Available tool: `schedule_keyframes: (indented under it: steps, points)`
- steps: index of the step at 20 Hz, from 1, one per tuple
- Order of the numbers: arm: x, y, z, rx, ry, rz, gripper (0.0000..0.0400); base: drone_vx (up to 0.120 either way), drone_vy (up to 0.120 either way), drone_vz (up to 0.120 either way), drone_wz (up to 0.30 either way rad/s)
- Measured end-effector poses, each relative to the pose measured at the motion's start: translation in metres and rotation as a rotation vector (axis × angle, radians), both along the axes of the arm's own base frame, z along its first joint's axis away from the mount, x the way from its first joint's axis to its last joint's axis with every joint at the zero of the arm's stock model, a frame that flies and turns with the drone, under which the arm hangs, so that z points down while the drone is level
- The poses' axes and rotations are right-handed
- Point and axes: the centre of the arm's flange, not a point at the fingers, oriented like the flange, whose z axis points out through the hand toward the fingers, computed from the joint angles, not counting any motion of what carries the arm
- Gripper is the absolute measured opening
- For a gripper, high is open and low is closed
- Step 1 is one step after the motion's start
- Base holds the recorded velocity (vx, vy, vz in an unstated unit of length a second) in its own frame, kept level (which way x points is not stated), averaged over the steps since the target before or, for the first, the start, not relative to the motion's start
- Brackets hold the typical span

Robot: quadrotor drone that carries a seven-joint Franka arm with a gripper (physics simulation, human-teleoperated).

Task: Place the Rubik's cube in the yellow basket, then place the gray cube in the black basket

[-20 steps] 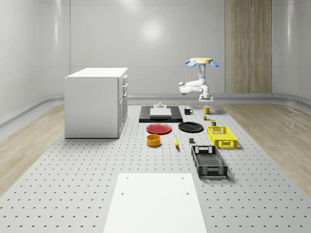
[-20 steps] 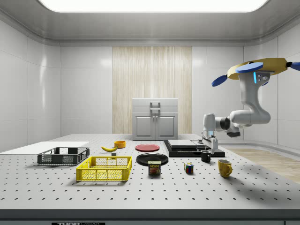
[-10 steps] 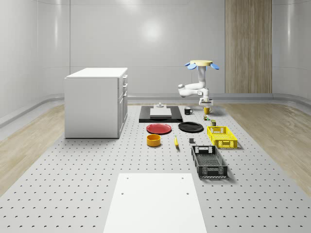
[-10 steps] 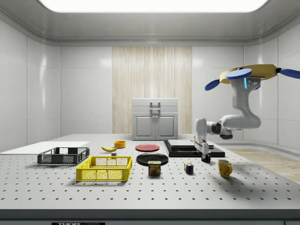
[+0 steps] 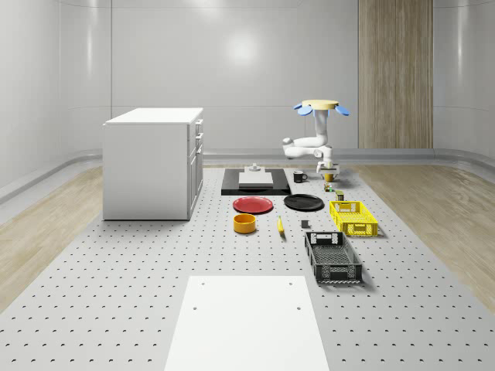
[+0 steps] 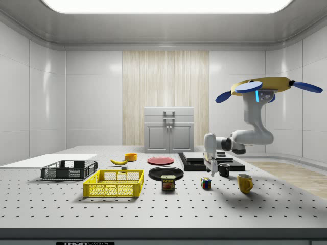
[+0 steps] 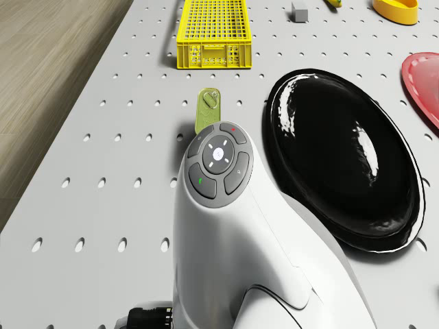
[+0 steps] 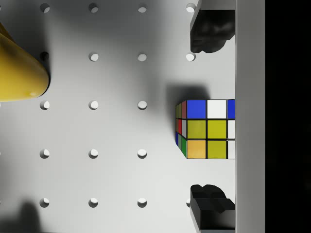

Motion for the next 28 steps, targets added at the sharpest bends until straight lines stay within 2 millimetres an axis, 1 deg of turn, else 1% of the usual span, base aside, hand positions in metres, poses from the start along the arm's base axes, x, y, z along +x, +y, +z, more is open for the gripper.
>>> schedule_keyframes:
  steps: [3, 6, 7, 14, 17, 24, 28]
  points:
    - [0.000, 0.000, 0.000, 0.000, 0.000, 0.000, 0.0400, 0.107, 0.000, 0.000, 0.000]
    - [0.000, 0.000, 0.000, 0.000, 0.000, 0.000, 0.0400, 0.000, 0.000, 0.000, 0.000]
    - [0.000, 0.000, 0.000, 0.000, 0.000, 0.000, 0.0400, 0.000, -0.120, 0.000, 0.000]
    - [0.000, 0.000, 0.000, 0.000, 0.000, 0.000, 0.0400, 0.000, 0.000, 0.000, 0.000]
    - [0.000, 0.000, 0.007, 0.000, 0.000, 0.000, 0.0400, 0.000, 0.000, 0.000, 0.000]
    - [0.000, 0.000, 0.030, 0.000, 0.000, 0.000, 0.0400, 0.000, 0.000, 0.000, 0.000]
    - [0.000, 0.003, 0.038, 0.000, 0.000, 0.000, 0.0400, 0.000, 0.000, 0.000, 0.000]
